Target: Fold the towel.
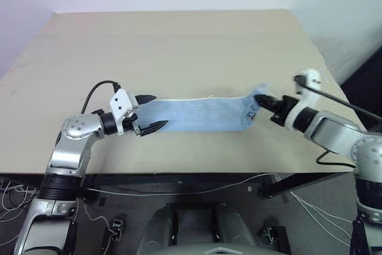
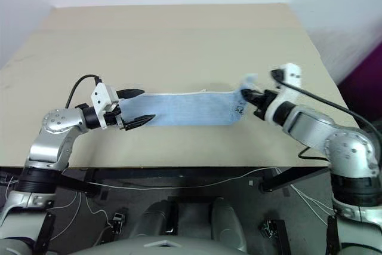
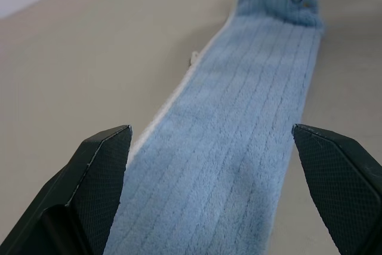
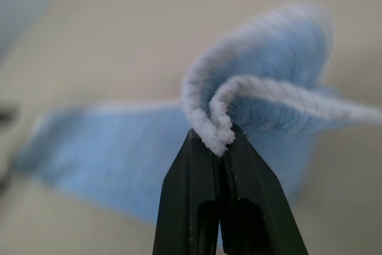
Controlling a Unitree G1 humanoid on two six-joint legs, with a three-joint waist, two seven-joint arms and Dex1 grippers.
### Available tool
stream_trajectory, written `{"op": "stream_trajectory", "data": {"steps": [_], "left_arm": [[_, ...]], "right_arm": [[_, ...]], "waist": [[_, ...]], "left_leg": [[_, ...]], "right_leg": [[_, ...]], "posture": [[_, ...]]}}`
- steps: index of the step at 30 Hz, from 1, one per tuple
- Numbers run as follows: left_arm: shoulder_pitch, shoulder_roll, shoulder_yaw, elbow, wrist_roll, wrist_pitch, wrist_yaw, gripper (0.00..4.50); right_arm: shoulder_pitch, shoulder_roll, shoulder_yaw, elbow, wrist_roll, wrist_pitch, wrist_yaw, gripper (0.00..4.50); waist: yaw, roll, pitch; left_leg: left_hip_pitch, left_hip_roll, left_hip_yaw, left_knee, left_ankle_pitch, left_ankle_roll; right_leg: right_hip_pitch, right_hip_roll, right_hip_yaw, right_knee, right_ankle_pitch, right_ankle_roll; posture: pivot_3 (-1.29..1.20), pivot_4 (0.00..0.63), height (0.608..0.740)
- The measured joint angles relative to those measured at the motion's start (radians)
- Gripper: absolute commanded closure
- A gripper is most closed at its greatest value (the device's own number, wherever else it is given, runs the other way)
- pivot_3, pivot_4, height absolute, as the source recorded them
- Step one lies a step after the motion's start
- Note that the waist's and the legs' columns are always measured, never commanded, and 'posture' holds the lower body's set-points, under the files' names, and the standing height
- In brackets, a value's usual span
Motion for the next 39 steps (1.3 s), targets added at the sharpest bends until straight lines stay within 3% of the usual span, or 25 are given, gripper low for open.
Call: {"op": "stream_trajectory", "data": {"steps": [4, 10, 21, 25, 29, 35, 39], "left_arm": [[-0.001, -0.002, -0.006, -0.001, 0.002, 0.000, 0.002, 0.00], [0.000, -0.011, -0.008, -0.006, 0.005, 0.000, 0.015, 0.00], [0.024, -0.012, -0.007, -0.020, 0.005, 0.001, 0.035, 0.00], [0.024, -0.012, -0.007, -0.020, 0.005, 0.002, 0.040, 0.00], [0.024, -0.012, -0.007, -0.021, 0.005, 0.003, 0.040, 0.00], [0.063, -0.008, 0.022, -0.056, -0.019, 0.025, 0.050, 0.00], [0.106, -0.025, 0.093, -0.100, -0.087, 0.083, 0.104, 0.00]], "right_arm": [[-0.068, -0.012, 0.194, 0.001, -0.250, 0.002, 0.191, 4.46], [-0.137, 0.096, 0.360, 0.078, -0.504, -0.029, 0.346, 4.46], [-0.194, 0.246, 0.389, 0.155, -0.719, -0.037, 0.465, 4.46], [-0.191, 0.248, 0.379, 0.150, -0.735, -0.017, 0.517, 3.52], [-0.174, 0.249, 0.324, 0.109, -0.729, -0.004, 0.549, 2.14], [-0.159, 0.239, 0.135, 0.029, -0.675, 0.008, 0.569, 2.14], [-0.163, 0.233, 0.079, 0.110, -0.726, -0.044, 0.566, 3.04]], "waist": [[0.014, 0.000, 0.000], [0.018, 0.000, 0.000], [0.018, 0.000, 0.000], [0.019, 0.000, 0.000], [0.019, 0.000, 0.000], [0.018, 0.000, 0.000], [0.017, 0.000, 0.000]], "left_leg": [[0.000, -0.001, 0.000, 0.000, 0.000, 0.000], [0.000, -0.001, 0.000, 0.000, 0.000, 0.000], [0.000, -0.001, 0.000, 0.000, 0.000, 0.000], [0.000, -0.001, 0.000, 0.000, 0.000, 0.000], [0.000, -0.001, 0.000, 0.000, 0.000, 0.000], [0.000, -0.001, -0.001, -0.001, 0.000, 0.000], [0.000, -0.001, 0.000, -0.001, 0.000, 0.000]], "right_leg": [[-0.001, 0.000, 0.000, 0.000, 0.000, 0.000], [-0.001, 0.000, 0.000, 0.000, 0.000, 0.000], [-0.002, -0.001, 0.000, 0.000, 0.000, 0.000], [-0.002, -0.001, 0.000, 0.000, 0.000, 0.000], [-0.002, -0.001, 0.000, 0.000, 0.000, 0.000], [-0.002, -0.002, 0.000, 0.000, 0.000, 0.000], [-0.002, -0.002, 0.000, 0.000, 0.000, 0.000]], "posture": [[0.00, 0.150, 0.740], [0.00, 0.150, 0.740], [0.00, 0.150, 0.740], [0.00, 0.150, 0.740], [0.00, 0.150, 0.740], [0.00, 0.150, 0.740], [0.00, 0.150, 0.740]]}}
